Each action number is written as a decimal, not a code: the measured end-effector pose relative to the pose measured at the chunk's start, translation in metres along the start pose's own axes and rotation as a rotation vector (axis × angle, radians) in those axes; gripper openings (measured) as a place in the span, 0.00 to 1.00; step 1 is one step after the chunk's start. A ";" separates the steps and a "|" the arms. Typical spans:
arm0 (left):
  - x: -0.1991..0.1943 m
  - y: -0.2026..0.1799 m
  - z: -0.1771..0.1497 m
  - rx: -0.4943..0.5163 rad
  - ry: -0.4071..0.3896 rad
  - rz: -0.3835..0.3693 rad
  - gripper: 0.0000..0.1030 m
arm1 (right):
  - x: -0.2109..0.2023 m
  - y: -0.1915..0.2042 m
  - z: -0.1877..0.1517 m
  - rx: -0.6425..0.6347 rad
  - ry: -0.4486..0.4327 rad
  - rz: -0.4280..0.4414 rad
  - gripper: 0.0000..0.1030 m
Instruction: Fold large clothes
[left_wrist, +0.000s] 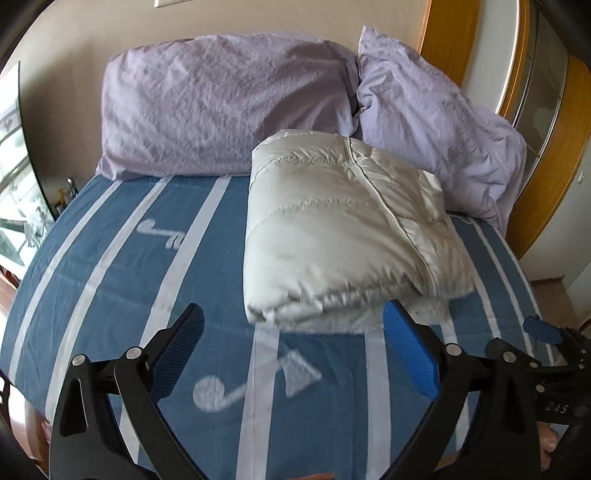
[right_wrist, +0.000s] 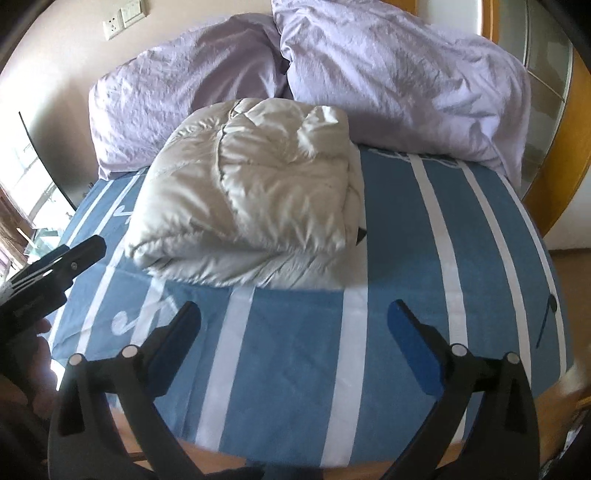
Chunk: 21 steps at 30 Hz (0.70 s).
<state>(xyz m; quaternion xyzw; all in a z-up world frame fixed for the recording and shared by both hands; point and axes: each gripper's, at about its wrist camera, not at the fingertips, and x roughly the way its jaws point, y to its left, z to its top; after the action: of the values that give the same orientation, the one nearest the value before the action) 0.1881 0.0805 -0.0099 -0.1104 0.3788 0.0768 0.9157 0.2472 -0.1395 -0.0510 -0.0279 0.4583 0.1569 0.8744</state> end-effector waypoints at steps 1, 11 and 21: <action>-0.006 0.001 -0.004 -0.007 -0.001 -0.004 0.95 | -0.004 0.001 -0.004 0.008 -0.002 0.003 0.98; -0.039 -0.004 -0.026 -0.003 -0.018 -0.038 0.95 | -0.029 0.011 -0.023 0.029 -0.024 0.026 0.98; -0.044 -0.002 -0.036 -0.014 -0.007 -0.066 0.95 | -0.033 0.011 -0.029 0.057 -0.046 0.049 0.98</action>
<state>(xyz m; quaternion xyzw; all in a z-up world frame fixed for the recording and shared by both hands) 0.1335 0.0668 -0.0035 -0.1288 0.3712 0.0495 0.9182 0.2032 -0.1428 -0.0395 0.0121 0.4431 0.1658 0.8809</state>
